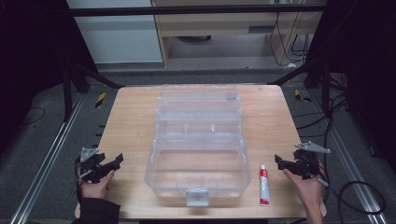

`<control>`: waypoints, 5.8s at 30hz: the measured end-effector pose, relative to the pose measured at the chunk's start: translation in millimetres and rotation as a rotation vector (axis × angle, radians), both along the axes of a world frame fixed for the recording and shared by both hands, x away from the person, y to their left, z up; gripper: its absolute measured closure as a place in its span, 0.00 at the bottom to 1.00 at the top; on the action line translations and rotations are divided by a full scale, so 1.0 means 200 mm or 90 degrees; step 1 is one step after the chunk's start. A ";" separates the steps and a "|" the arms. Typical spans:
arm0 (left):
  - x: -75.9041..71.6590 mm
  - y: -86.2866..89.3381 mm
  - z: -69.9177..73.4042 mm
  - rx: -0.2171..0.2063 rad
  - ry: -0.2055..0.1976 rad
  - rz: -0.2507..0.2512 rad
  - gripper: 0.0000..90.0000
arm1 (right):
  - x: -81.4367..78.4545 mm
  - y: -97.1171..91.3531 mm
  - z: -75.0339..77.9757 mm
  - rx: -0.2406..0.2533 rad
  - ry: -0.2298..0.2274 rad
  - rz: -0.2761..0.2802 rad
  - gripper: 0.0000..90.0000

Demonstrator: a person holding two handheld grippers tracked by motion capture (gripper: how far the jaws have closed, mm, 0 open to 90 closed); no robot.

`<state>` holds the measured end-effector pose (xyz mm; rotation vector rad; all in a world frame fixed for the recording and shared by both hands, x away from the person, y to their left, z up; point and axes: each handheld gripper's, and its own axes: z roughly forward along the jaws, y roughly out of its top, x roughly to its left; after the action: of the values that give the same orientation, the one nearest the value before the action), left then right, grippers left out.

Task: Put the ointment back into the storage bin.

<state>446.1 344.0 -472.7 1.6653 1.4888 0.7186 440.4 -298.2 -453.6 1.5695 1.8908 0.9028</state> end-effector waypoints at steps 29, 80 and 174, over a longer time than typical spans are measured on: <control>0.02 -0.04 -0.02 0.061 0.035 -0.032 0.28 | -0.06 0.24 0.23 -0.062 0.185 0.108 0.42; 0.03 -0.05 -0.03 0.075 0.044 -0.043 0.32 | 0.07 0.40 -0.05 -0.129 0.395 0.128 0.75; 0.05 -0.08 -0.04 0.098 0.063 -0.070 0.34 | 0.19 0.94 0.69 -0.192 0.167 0.715 0.77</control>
<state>456.4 329.0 -481.3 1.9074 1.4268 0.7152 479.2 -110.9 -316.1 0.3534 2.9606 0.7437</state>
